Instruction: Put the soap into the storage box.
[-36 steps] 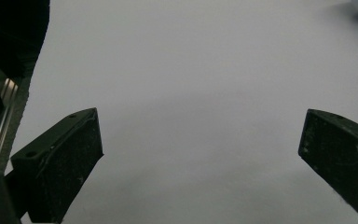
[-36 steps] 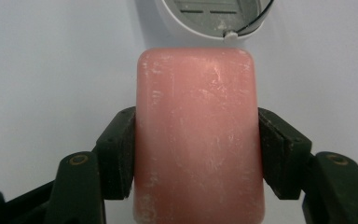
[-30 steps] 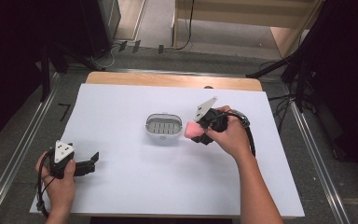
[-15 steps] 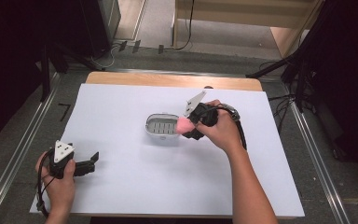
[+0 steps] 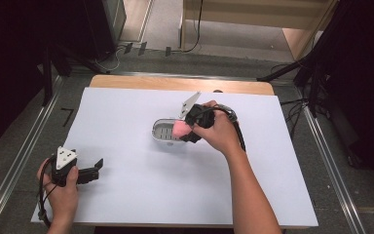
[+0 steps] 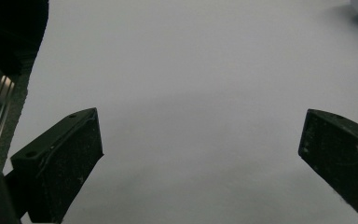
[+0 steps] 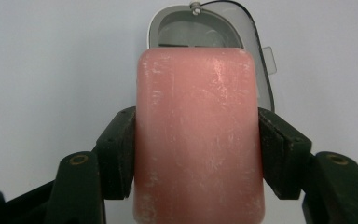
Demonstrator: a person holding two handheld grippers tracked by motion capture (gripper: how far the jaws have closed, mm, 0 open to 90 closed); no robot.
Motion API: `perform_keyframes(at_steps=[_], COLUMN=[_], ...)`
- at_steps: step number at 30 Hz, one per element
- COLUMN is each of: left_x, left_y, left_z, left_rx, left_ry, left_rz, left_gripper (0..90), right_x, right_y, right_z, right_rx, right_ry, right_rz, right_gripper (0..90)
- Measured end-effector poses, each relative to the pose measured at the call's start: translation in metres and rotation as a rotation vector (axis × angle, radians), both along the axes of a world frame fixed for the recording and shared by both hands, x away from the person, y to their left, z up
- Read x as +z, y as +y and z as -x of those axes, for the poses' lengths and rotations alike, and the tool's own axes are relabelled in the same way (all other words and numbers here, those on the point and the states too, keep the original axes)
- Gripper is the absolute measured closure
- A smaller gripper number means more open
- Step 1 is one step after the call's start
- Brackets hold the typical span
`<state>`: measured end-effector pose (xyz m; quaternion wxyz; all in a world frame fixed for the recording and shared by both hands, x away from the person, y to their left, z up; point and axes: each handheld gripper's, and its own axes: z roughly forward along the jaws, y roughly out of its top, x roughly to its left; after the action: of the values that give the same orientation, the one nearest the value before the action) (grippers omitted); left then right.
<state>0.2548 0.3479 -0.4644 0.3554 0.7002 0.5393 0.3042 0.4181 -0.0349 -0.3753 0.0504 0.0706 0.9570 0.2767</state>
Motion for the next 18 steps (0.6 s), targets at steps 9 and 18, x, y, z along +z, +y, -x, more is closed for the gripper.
perform_keyframes(at_steps=[9, 18], left_x=[0.0, 0.0], left_y=[0.001, 0.001], left_z=[0.0, 0.0], left_rx=[-0.001, -0.002], left_ry=[-0.001, -0.002], left_rz=[0.006, 0.008], left_gripper=[0.1, 0.1], right_x=[-0.002, -0.005], right_y=[0.019, 0.033], right_z=[-0.01, -0.015], right_rx=[0.014, 0.029], right_ry=[-0.008, 0.012], right_rz=[0.005, 0.013], right_gripper=[38.8, 38.8])
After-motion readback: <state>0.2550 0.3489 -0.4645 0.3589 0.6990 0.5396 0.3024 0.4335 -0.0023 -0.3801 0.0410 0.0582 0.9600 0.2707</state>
